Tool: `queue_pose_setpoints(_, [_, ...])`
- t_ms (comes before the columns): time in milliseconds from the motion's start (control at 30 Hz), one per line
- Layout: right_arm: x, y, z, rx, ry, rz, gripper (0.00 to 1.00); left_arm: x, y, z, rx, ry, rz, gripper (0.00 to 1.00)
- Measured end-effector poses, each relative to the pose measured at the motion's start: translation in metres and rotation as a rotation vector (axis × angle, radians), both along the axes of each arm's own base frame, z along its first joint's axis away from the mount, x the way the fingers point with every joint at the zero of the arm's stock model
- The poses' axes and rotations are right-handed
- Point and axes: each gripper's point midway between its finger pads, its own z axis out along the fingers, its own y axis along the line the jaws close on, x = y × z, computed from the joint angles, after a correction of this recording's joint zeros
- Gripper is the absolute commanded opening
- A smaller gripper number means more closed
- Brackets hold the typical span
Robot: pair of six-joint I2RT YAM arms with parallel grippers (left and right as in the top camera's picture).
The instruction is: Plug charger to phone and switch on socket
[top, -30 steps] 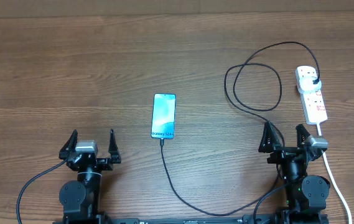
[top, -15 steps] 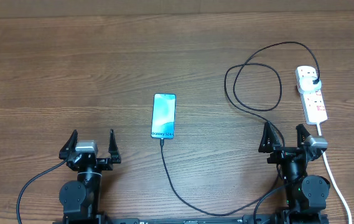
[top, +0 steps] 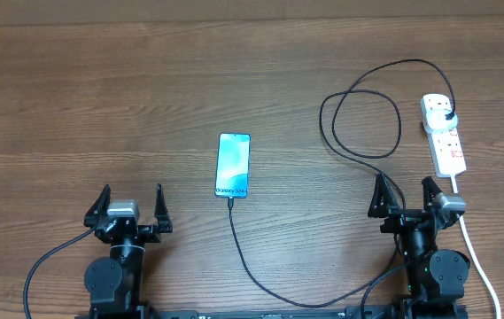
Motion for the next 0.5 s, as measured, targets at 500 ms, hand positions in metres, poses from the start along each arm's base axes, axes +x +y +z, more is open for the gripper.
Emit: queue_pose_setpoints(500, [0.0, 0.0001, 0.0, -0.021, -0.001, 0.001, 1.0, 0.0, 0.0, 0.0, 0.0, 0.0, 0.0, 1.0])
